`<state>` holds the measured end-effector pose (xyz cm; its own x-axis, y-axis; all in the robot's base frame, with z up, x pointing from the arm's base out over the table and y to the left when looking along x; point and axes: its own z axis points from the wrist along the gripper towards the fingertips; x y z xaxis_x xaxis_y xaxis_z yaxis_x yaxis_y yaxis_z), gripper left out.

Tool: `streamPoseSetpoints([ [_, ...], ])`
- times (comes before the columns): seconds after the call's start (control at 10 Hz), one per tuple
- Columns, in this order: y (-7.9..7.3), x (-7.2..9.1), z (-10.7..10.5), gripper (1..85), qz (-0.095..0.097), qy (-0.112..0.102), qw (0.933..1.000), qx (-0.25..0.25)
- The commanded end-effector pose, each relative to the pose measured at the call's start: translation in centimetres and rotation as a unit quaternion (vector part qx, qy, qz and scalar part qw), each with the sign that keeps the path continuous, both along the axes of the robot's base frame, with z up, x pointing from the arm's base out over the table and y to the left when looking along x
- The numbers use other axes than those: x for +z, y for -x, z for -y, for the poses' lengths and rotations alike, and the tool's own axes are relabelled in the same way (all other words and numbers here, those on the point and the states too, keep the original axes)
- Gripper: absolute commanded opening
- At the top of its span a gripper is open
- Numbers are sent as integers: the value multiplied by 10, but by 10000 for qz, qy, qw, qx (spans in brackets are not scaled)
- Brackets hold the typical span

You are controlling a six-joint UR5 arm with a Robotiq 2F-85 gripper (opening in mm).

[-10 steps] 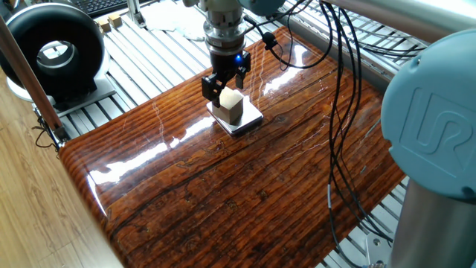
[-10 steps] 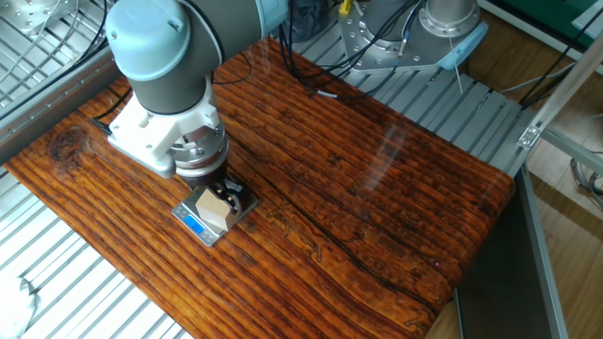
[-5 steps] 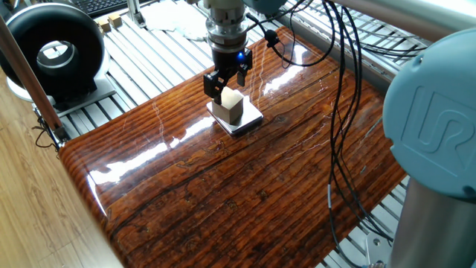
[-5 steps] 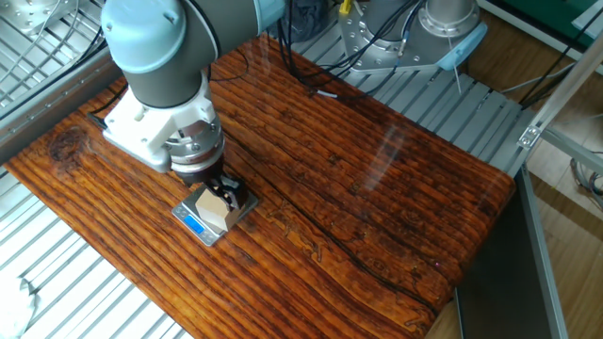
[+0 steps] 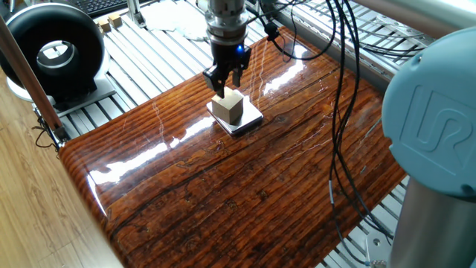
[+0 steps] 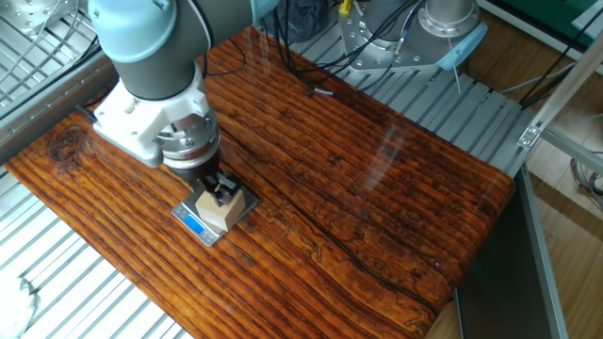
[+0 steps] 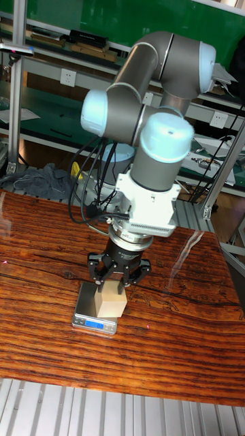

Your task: Place the block on the scale

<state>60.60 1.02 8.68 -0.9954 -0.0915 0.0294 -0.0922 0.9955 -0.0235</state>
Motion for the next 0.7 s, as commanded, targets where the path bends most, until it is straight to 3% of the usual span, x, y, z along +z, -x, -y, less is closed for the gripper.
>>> streamPoseSetpoints([
  [0.0, -7, 14, -11, 10, -62, 154, 9997, -163],
  [0.1, -7, 15, -15, 10, -139, 194, 9997, 9],
  [0.2, -15, 15, -23, 10, -52, 107, 9999, 106],
  [0.4, -12, 13, -30, 10, -135, -34, 9993, 349],
  [0.6, -9, 11, -29, 10, -251, -35, 9978, 605],
])
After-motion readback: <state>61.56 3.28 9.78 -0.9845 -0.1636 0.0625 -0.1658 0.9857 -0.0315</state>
